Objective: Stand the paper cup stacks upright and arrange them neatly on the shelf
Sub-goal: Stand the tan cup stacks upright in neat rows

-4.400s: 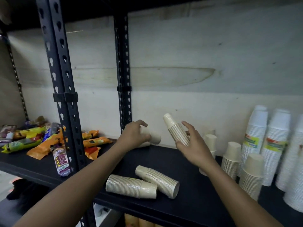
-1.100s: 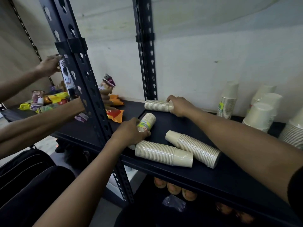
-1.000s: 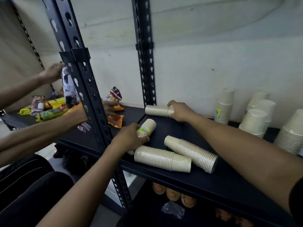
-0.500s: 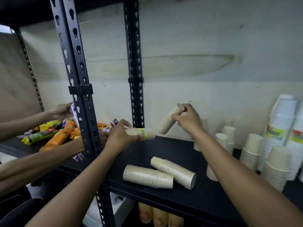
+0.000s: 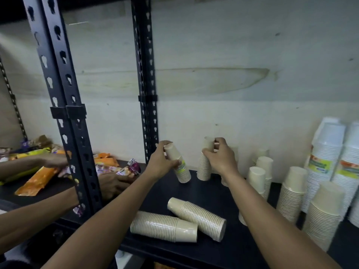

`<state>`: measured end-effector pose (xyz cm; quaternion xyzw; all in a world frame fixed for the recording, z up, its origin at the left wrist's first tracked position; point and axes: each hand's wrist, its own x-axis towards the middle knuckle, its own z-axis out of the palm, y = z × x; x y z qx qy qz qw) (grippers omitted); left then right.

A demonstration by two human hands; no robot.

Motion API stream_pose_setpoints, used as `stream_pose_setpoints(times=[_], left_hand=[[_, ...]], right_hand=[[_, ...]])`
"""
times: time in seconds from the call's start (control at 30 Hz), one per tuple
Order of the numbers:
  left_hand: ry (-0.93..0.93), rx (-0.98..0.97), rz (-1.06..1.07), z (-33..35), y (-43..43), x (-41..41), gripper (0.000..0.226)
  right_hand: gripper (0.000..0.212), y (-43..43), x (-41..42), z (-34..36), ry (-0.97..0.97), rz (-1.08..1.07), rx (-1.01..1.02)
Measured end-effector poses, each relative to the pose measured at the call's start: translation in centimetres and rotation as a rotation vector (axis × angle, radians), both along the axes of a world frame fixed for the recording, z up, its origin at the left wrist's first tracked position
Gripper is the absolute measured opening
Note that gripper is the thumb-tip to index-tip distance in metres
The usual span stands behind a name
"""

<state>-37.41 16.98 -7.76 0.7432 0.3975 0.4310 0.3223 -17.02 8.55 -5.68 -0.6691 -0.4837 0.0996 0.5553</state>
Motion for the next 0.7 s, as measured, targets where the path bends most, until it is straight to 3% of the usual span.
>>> stream_pose_setpoints(times=[0.23,0.43,0.6,0.7], left_hand=[[0.091,-0.015,-0.201,-0.8,4.2,3.5,0.085],[0.142,-0.095,-0.213,-2.0,6.0,3.3,0.077],[0.312,-0.206,-0.228,-4.2,5.9,3.6,0.076],[0.385,-0.21,-0.211,-4.4,5.4,4.1,0.073]], right_hand=[[0.053,1.5,-0.1,-2.0,-0.16,-0.064,-0.083],[0.07,2.0,-0.8,-4.1,-0.183,-0.138,-0.015],[0.103,0.9,-1.4,-5.5,-0.096,0.016,-0.263],[0.094,-0.3,-1.2,-6.5,0.111,0.12,-0.325]])
